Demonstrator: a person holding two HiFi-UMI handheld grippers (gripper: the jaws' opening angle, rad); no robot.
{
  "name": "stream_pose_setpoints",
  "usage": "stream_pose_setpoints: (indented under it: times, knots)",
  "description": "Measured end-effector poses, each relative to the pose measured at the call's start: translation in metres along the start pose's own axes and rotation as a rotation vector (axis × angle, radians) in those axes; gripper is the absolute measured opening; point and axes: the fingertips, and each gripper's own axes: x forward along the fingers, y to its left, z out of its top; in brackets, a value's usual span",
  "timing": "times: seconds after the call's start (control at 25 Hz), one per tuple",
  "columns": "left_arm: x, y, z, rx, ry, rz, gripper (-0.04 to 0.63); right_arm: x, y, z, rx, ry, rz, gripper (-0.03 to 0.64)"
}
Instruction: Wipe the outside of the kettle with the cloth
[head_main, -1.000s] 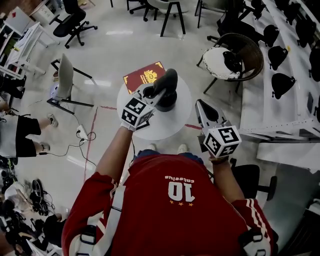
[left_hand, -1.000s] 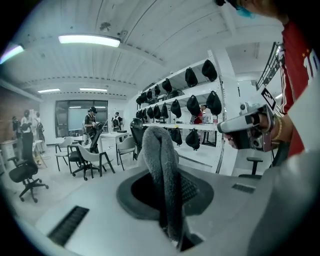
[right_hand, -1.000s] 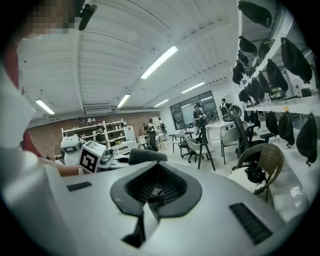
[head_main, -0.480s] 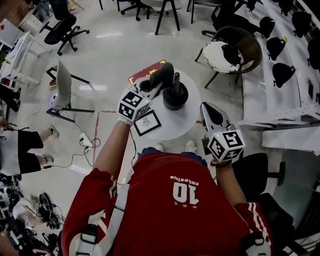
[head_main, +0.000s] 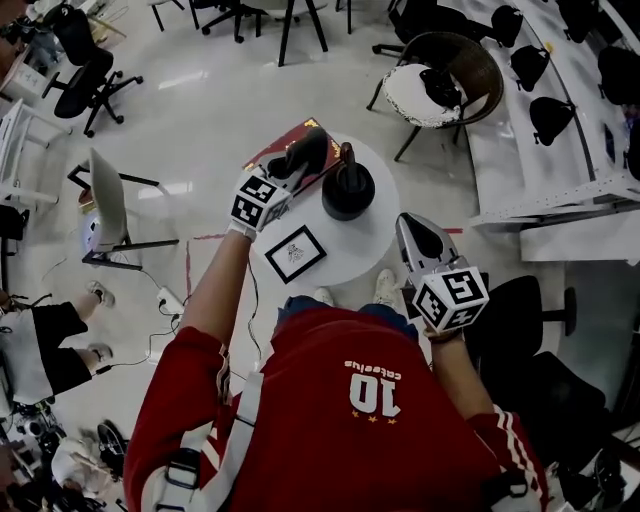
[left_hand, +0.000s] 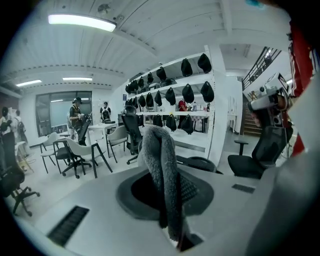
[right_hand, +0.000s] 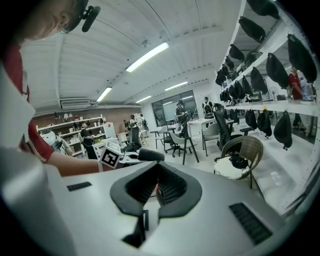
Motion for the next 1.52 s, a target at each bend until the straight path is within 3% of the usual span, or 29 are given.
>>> stream_pose_setpoints:
  times: [0.44,0.76,1.08,1.28,1.52]
  knots:
    - [0.066,0.002,-0.07,-0.058,0.064,-0.134,0.046,-0.008,-0.012,-0.023,0.006,0.041,-0.105,0.017]
    - [0.093,-0.011,-0.122,-0.047,0.17,-0.239,0.046,-0.014,-0.022,-0.043,0.032,0.079,-0.141,0.017]
    - [0.103,-0.022,-0.146,-0.137,0.194,-0.225,0.046,-0.022,-0.03,-0.051,0.048,0.102,-0.152,0.017]
    - [0.094,-0.029,-0.153,-0.195,0.192,-0.163,0.046,-0.02,-0.023,-0.049,0.02,0.129,-0.108,0.017]
    - [0.084,-0.037,-0.154,-0.208,0.187,-0.085,0.046,-0.014,-0.019,-0.044,-0.012,0.151,-0.034,0.017]
